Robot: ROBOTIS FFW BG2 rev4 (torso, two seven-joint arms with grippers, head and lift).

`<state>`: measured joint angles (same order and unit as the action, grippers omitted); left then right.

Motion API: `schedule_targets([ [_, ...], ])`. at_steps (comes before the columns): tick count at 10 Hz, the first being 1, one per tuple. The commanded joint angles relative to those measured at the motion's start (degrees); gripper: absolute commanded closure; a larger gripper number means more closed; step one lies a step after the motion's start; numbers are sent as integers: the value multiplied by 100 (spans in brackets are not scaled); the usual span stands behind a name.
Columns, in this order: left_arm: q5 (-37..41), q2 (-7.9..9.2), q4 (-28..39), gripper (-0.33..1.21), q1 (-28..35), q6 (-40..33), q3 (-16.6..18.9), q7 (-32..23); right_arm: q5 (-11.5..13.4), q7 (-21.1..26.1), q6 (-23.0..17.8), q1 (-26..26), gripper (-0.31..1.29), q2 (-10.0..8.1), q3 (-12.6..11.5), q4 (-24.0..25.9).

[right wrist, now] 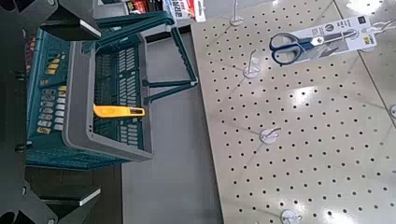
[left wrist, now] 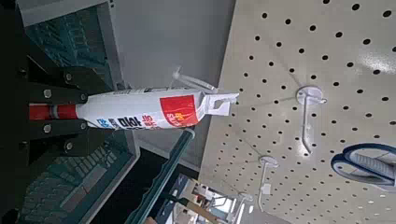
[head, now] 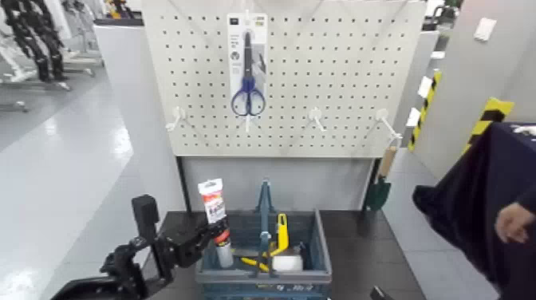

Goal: Put the red glue tube into the crate.

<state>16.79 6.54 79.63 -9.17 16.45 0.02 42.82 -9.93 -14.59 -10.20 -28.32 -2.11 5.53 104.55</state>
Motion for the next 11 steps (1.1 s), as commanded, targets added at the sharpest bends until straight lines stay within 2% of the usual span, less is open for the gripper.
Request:
schedule_targets([
  [1,-44,23,-9,118,-15,25,6,-19,8,0,0,-7,14,0,0,4],
  [2,-53,14,-9,117,-23,25,6,-28,8,0,0,-7,14,0,0,4],
  [3,-79,14,-9,91,-32,51,6,-28,8,0,0,-7,14,0,0,12],
  [4,-88,23,9,37,-32,69,-20,-28,8,0,0,-7,14,0,0,12],
  [5,-114,32,18,-6,-59,113,-37,-10,8,0,0,-7,14,0,0,12],
  [11,-141,49,97,-6,-94,139,-73,-10,8,0,0,-7,14,9,-9,12],
])
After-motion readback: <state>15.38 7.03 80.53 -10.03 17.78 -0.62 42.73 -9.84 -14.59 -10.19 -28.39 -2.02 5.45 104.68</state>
